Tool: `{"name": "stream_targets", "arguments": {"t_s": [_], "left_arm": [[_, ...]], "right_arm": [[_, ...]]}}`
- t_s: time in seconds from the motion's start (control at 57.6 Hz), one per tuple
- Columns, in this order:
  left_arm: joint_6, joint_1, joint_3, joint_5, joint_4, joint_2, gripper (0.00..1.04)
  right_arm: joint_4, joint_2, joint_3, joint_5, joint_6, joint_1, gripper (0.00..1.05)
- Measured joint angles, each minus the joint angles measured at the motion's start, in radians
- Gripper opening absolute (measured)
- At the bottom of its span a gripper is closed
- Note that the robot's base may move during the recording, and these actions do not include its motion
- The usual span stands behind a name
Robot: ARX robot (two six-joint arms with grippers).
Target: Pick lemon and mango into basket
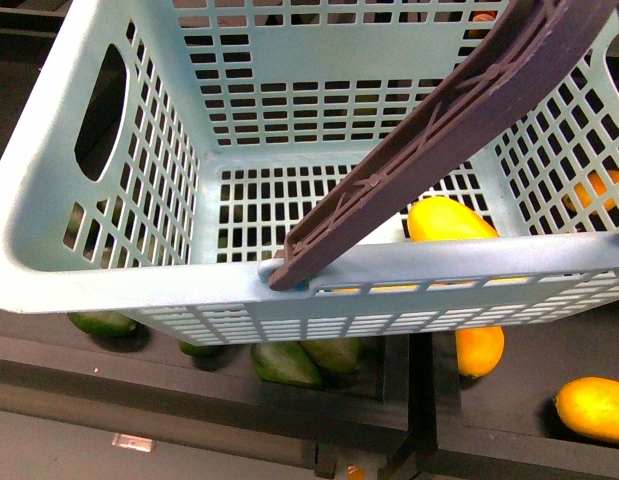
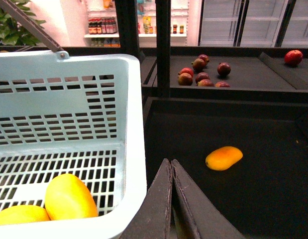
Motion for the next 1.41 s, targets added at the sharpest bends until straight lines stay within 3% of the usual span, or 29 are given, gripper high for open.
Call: {"name": "stream_targets", "arguments": {"t_s": [0.348,0.469,0.973,1.407], "left_arm": [[0.0,0.0,0.0,0.001,0.0,0.0,0.05],[0.0,0.0,0.0,0.001,0.0,0.0,0.05],[-0.001,0.0,0.0,0.0,0.0,0.0,0.05],[-0.001,0.0,0.0,0.0,0.0,0.0,0.05]], "right_arm": [[-0.087,-0.087,0.0,0.0,0.0,0.0,0.02],[-0.249,-0.232,0.0,0.0,0.0,0.0,0.02],[-0.258,-0.253,0.0,0.0,0.0,0.0,0.03],[-0.258,-0.253,0.0,0.0,0.0,0.0,0.83]]}}
